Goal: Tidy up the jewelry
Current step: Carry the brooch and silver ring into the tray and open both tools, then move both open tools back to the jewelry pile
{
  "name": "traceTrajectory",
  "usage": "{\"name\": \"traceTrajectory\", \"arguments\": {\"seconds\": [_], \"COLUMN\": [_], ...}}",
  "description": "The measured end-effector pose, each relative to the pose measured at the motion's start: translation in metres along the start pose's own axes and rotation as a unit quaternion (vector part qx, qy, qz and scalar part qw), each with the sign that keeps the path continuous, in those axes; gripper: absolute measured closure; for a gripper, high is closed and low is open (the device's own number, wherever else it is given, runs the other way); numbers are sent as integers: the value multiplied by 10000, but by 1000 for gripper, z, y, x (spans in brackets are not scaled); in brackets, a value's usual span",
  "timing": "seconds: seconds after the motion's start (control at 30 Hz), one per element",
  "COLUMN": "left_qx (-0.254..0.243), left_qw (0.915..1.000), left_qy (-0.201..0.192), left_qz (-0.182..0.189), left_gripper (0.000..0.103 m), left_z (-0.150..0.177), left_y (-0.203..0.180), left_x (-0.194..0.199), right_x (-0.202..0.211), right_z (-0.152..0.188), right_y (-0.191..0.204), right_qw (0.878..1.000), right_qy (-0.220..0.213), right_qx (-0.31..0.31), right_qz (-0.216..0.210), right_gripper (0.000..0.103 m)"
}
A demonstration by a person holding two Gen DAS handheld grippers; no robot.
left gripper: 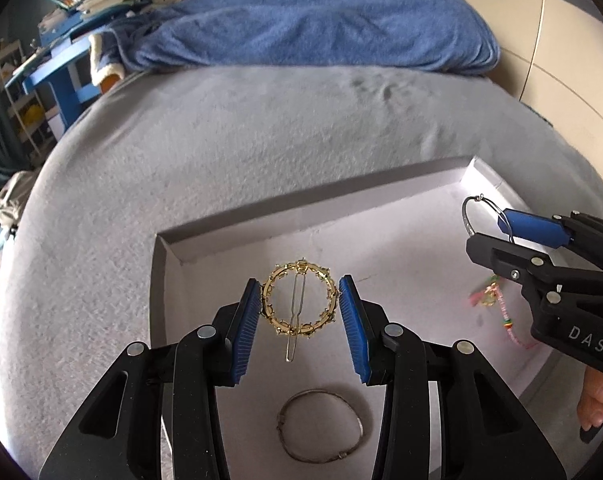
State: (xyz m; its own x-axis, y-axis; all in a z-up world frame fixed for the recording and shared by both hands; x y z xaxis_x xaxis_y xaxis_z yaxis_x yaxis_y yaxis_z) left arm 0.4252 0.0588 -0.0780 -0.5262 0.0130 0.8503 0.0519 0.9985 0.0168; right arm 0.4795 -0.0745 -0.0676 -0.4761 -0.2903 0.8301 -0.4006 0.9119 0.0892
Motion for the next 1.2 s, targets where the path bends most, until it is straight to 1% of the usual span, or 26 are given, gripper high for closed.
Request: {"name": "traceTrajectory", "arguments": {"seconds": [0.13,0.27,0.4,0.53,0.6,0.67,0.7,0.77,0.87,0.9,0.93,1.0,1.03,1.1,1.17,1.2], "left_qx": [39,-35,-31,-109,-140,-164,-182,-198,-157,-121,-67,40,77,112,153,167], "left_qw": [9996,9991,9988,9988,9989,9993,9993,9995,9998,9999,9999,9997,9995,9988,9982,9979], "left_qy": [262,414,483,469,423,311,278,200,78,19,-64,-214,-315,-462,-562,-623], "left_qz": [-45,-26,-29,-103,-142,-154,-155,-144,-114,-109,-80,-68,-65,-116,-107,-80], "left_gripper": [61,61,61,60,51,39,38,30,28,27,26,20,15,13,10,10], "left_z": [6,10,12,11,11,10,8,6,4,3,2,1,0,1,2,3], "left_y": [4,1,2,0,-1,-2,-2,-4,-3,-1,1,3,4,6,6,6], "left_x": [-14,-18,-20,-19,-18,-13,-12,-8,-1,3,9,19,26,37,47,52], "right_x": [-11,-21,-28,-29,-28,-28,-27,-22,-8,-4,3,17,22,34,44,49], "right_z": [4,9,15,16,17,18,18,16,10,9,7,5,5,5,6,7], "right_y": [1,1,2,2,3,4,3,3,2,2,1,-1,-2,-4,-6,-6], "right_qw": [9999,9994,9988,9988,9989,9988,9989,9991,9997,9998,9999,9999,9998,9996,9993,9991], "right_qy": [172,358,489,471,447,444,435,372,202,152,61,-113,-169,-282,-380,-412], "right_qx": [19,26,74,100,123,155,150,158,152,136,111,77,65,31,0,-14], "right_qz": [12,19,56,88,113,122,104,85,31,21,-7,-21,-32,-29,-47,-62], "right_gripper": [56,56,56,56,56,56,56,56,53,49,47,44,43,38,38,35]}}
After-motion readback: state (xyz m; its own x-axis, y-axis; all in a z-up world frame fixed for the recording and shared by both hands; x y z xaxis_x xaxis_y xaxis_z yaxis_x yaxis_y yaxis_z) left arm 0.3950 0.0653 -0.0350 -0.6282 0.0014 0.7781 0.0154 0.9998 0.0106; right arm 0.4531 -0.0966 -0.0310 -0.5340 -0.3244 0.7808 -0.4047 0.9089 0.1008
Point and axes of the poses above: each gripper's, at about its wrist camera, not at the fingertips, and x roughly against the way its jaws point, y to its left, z to its underside, the point moved 8 cm from there along -x, roughly the way its jaws point, and after that the axes turned 7 degrees about y, right-handed, at the moved point
